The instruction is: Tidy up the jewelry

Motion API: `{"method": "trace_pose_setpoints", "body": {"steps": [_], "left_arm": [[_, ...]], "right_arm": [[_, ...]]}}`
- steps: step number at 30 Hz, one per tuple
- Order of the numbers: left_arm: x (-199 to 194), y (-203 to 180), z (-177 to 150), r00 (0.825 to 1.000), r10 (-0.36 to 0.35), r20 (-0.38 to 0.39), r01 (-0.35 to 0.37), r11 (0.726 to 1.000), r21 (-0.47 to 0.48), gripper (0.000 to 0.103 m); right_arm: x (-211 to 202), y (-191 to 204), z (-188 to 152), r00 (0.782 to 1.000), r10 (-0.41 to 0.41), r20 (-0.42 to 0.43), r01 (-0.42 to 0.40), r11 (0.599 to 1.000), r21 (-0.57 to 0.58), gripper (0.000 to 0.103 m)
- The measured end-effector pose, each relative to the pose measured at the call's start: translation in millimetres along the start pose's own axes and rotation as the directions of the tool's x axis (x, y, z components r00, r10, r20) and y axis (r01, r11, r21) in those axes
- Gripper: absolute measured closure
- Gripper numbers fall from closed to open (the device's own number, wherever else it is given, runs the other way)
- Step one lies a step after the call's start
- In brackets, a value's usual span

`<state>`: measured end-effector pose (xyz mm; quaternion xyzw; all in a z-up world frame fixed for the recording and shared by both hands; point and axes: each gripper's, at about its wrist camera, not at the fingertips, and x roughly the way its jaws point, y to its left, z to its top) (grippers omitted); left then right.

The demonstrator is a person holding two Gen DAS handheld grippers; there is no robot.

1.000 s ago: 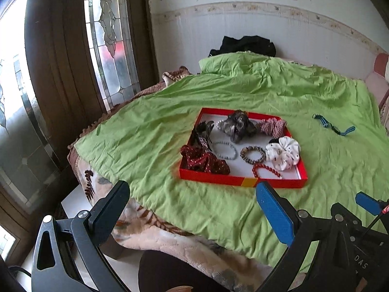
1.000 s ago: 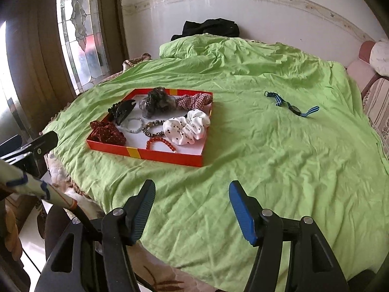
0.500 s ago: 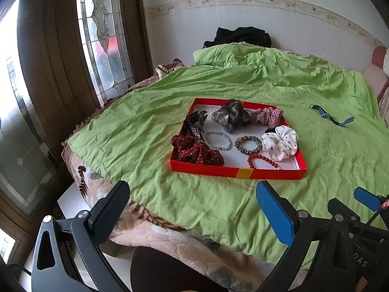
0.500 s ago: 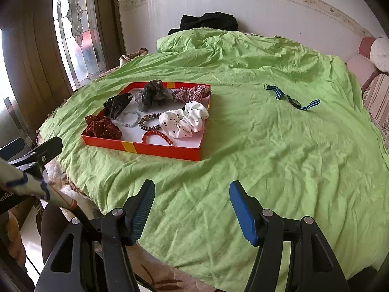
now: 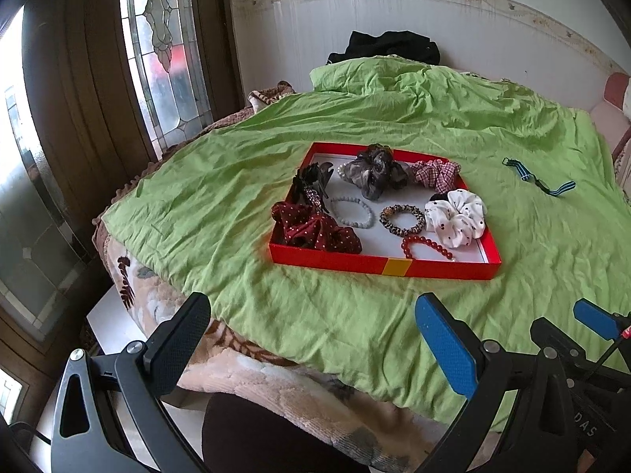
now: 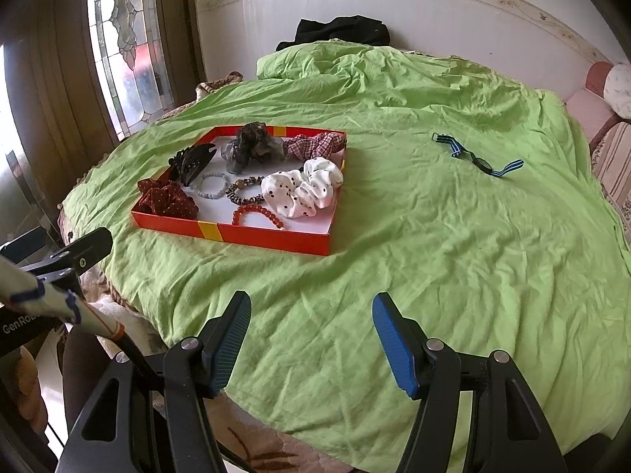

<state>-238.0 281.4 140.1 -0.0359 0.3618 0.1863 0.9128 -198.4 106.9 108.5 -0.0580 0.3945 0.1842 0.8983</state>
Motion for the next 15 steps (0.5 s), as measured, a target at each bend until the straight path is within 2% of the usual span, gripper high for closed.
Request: {"method": "trace_pose_setpoints", "body": {"steps": [15], "left_arm": [[2.7, 2.6, -2.1, 1.0, 0.001, -0.019, -0.001, 1.0, -0.023, 0.0]], "right_arm": [[3.7, 2.0, -1.9, 1.0, 0.02, -0.022, -0.02, 1.0, 0.005, 0.034]]}}
